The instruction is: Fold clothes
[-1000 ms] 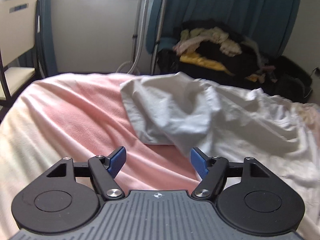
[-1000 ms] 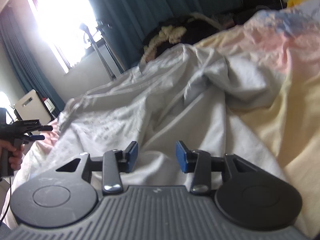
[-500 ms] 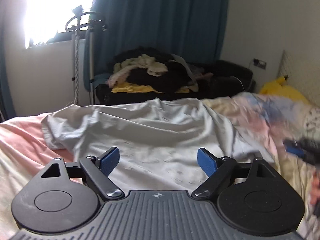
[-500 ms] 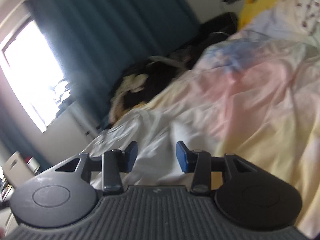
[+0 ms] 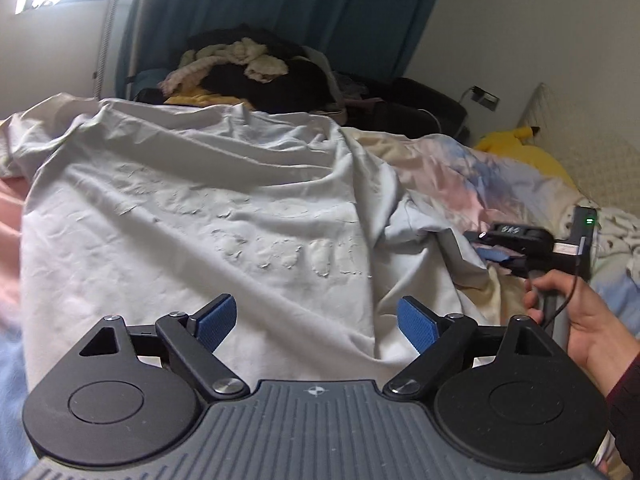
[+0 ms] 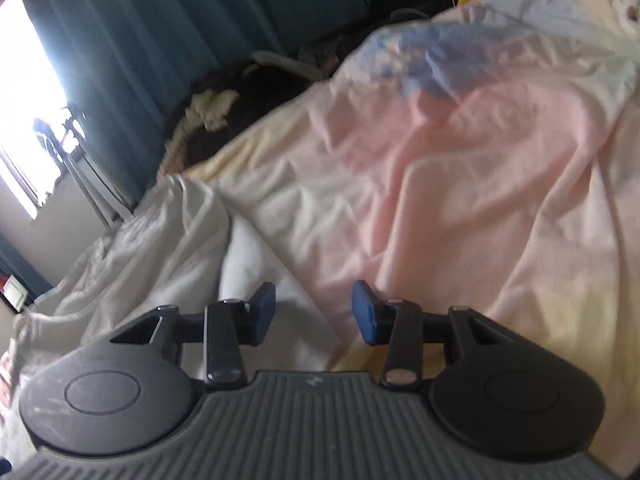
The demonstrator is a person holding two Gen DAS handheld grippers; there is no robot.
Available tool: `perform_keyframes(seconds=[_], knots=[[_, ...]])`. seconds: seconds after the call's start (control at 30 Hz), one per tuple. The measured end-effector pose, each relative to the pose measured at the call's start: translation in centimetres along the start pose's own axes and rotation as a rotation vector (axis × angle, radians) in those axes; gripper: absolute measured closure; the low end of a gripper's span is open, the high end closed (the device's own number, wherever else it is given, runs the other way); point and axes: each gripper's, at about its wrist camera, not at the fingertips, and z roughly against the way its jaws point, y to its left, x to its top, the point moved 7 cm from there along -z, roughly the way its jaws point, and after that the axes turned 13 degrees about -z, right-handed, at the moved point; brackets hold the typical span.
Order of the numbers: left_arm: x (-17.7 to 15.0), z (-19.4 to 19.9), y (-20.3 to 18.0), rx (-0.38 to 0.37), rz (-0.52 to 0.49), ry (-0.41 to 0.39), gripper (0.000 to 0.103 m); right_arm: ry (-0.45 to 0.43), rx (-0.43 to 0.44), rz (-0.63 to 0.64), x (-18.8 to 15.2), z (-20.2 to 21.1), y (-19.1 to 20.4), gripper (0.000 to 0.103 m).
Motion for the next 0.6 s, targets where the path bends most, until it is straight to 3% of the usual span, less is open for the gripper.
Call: perform_keyframes(seconds=[0.13, 0.27, 0.37, 0.43, 0.6], knots=[[-0.4, -0.4, -0.1, -0.032, 0.019, 0.015, 0.013, 0.047, 0.058, -0.045, -0.5, 0.6, 0.1, 0.059], [-0.5, -0.1, 0.0, -0.049, 0.053, 0.017, 0.013, 0.094, 0.044, 0.021, -1.9, 1.4, 1.4, 0.061], [-0.4, 0.4, 0.2, -0.055, 0.074, 0.006, 0.013, 0.047, 0.005, 0.004, -2.4, 1.4, 1.0, 0.071], [-0.2, 0.6, 0.3, -0.055, 0.088, 0.004, 0.012, 0.012, -0.026, -0.024, -2.5, 1.6, 0.5, 0.099], [0.1, 1.3, 0.6, -0.073, 0.131, -0.005, 0.012, -0.144, -0.012, -0.025, 0.9, 4.0, 2.1, 0.101]])
